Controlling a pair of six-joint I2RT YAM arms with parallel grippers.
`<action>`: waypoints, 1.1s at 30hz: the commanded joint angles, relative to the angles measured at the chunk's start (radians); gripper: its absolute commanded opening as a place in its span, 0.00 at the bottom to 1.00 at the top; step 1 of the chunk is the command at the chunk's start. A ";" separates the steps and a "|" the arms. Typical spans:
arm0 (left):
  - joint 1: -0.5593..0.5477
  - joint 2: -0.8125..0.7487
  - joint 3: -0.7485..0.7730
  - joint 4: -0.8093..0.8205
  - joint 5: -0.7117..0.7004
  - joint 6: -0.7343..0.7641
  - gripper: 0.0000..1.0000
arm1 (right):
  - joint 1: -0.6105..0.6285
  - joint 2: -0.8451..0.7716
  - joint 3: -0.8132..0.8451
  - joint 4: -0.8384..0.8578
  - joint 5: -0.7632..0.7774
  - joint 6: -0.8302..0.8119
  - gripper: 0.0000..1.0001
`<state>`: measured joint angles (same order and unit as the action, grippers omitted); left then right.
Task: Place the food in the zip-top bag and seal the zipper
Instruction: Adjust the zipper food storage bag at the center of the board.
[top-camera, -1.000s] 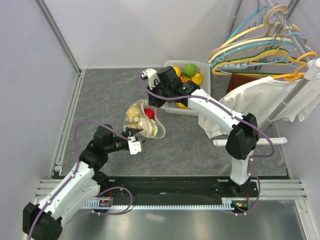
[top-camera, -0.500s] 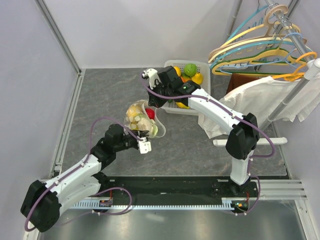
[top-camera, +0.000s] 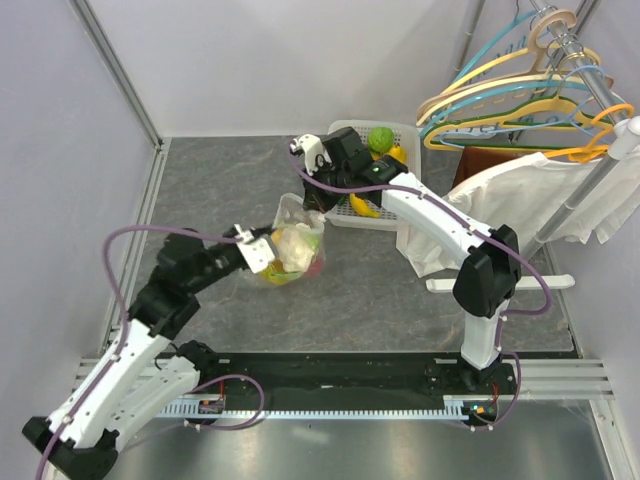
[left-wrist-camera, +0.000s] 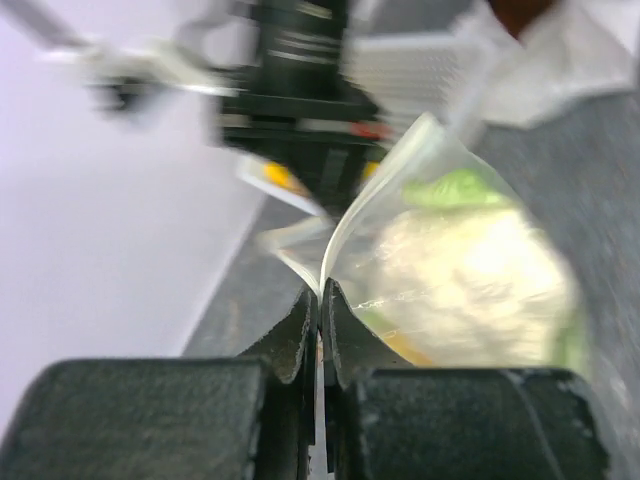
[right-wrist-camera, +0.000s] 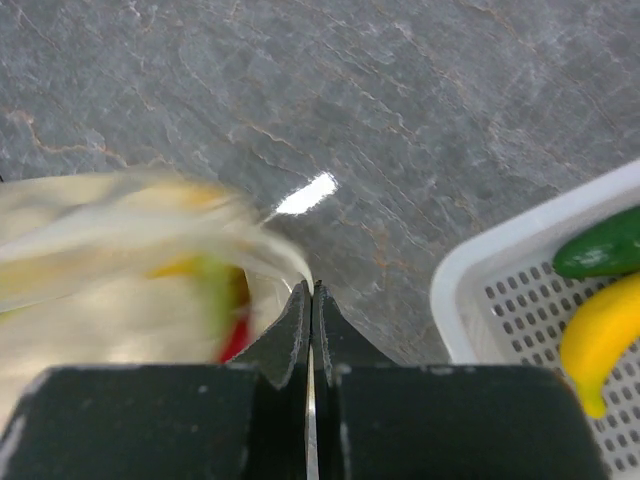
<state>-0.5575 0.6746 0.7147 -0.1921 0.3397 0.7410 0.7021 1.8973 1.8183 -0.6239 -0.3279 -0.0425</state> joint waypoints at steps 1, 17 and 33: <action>0.082 -0.018 0.215 -0.122 -0.076 -0.202 0.02 | -0.052 -0.067 0.058 -0.063 -0.065 -0.085 0.00; 0.585 0.032 -0.001 -0.153 0.337 -0.112 0.02 | -0.101 -0.139 -0.028 -0.097 -0.126 -0.227 0.00; 0.636 0.221 0.170 -0.276 0.360 -0.270 0.02 | -0.099 -0.073 0.024 -0.112 -0.161 -0.286 0.14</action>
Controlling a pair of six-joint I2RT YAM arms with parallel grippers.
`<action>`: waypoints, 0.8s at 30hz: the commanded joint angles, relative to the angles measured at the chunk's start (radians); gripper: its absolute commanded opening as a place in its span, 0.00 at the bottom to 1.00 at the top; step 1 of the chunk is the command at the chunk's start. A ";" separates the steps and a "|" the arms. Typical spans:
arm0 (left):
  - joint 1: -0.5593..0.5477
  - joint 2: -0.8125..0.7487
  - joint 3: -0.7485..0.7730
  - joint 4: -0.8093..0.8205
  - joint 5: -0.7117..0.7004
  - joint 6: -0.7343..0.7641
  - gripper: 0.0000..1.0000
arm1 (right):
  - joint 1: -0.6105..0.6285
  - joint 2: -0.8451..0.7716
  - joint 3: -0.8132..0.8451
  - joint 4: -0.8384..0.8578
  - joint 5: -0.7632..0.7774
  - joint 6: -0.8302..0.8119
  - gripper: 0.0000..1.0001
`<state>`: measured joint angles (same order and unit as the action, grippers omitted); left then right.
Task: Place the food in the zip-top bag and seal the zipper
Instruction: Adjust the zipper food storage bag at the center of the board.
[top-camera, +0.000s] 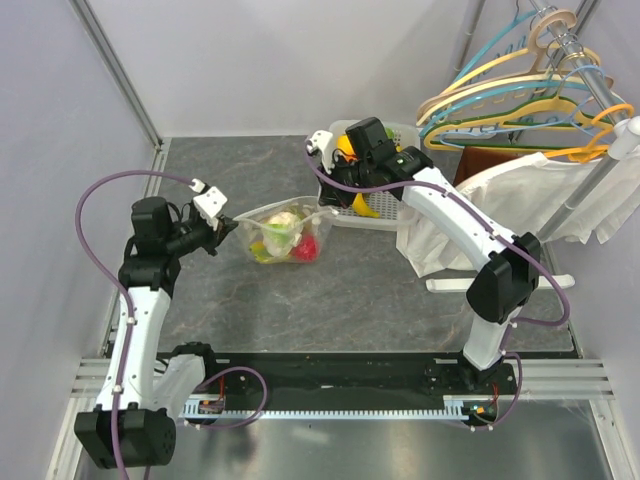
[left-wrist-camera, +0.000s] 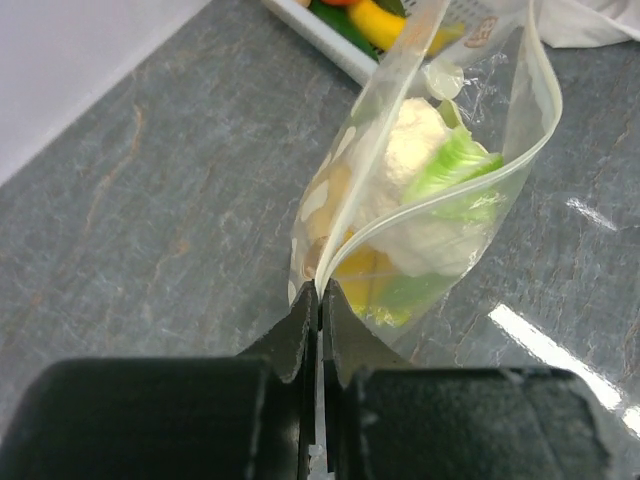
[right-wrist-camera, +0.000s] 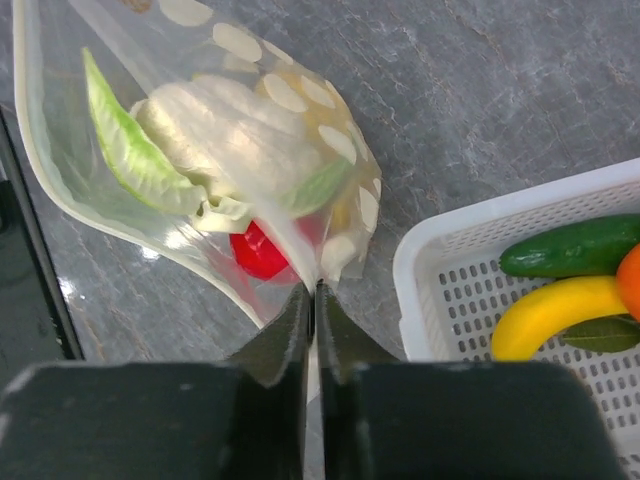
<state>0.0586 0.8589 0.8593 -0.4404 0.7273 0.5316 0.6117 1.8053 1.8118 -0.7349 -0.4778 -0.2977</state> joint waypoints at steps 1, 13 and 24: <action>0.021 0.042 0.026 -0.029 -0.040 -0.067 0.02 | -0.009 0.025 0.041 -0.001 -0.019 -0.031 0.18; 0.035 0.121 0.033 -0.031 -0.101 -0.053 0.02 | -0.075 -0.024 0.041 0.060 -0.061 -0.023 0.89; 0.049 0.224 0.092 -0.037 -0.104 -0.116 0.02 | -0.127 -0.377 -0.463 0.471 -0.259 0.018 0.91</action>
<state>0.1017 1.0698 0.8997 -0.4847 0.6289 0.4622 0.4690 1.6077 1.5494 -0.5327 -0.6346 -0.3077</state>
